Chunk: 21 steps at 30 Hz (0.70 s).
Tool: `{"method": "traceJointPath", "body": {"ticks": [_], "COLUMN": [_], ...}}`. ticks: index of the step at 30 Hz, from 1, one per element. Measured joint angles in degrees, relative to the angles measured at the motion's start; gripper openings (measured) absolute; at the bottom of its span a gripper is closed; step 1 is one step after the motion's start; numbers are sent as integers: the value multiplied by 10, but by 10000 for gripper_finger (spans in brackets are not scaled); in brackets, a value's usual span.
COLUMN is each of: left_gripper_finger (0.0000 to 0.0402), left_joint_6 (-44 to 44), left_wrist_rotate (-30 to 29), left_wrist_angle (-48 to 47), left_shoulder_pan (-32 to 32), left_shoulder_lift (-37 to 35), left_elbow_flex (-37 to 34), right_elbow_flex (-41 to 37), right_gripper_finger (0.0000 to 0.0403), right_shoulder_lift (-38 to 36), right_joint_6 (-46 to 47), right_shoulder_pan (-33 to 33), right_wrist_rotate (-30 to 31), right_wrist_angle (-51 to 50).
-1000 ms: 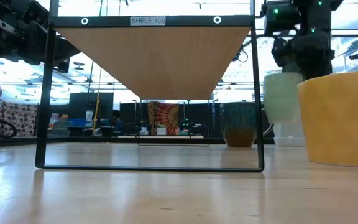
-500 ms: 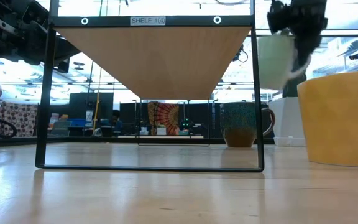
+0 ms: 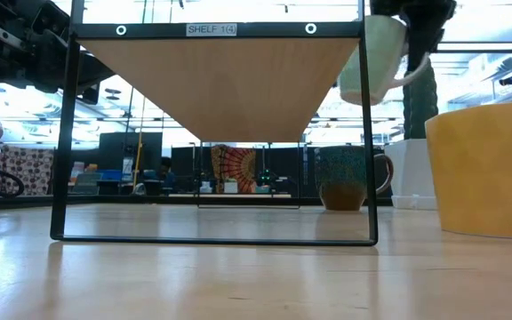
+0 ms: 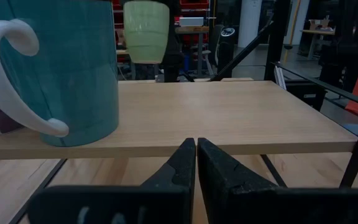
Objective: Place coffee mugs
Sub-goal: Put the green mug on the shelf
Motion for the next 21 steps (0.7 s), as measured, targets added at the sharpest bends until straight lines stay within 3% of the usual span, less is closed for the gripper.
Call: {"method": "traceJointPath", "body": {"ticks": [10, 21], "left_gripper_finger": [23, 23], "left_joint_6": [0, 0], "left_wrist_rotate": [0, 0], "left_wrist_angle": [0, 0], "left_shoulder_pan": [0, 0], "left_shoulder_lift": [0, 0], "left_elbow_flex": [0, 0], "right_elbow_flex": [131, 264], "right_gripper_finger": [66, 66], "right_shoulder_lift": [133, 270], "right_joint_6": [-91, -189], "right_shoulder_pan": [17, -10], "right_wrist_rotate": [25, 30], "right_wrist_angle": [0, -8]}}
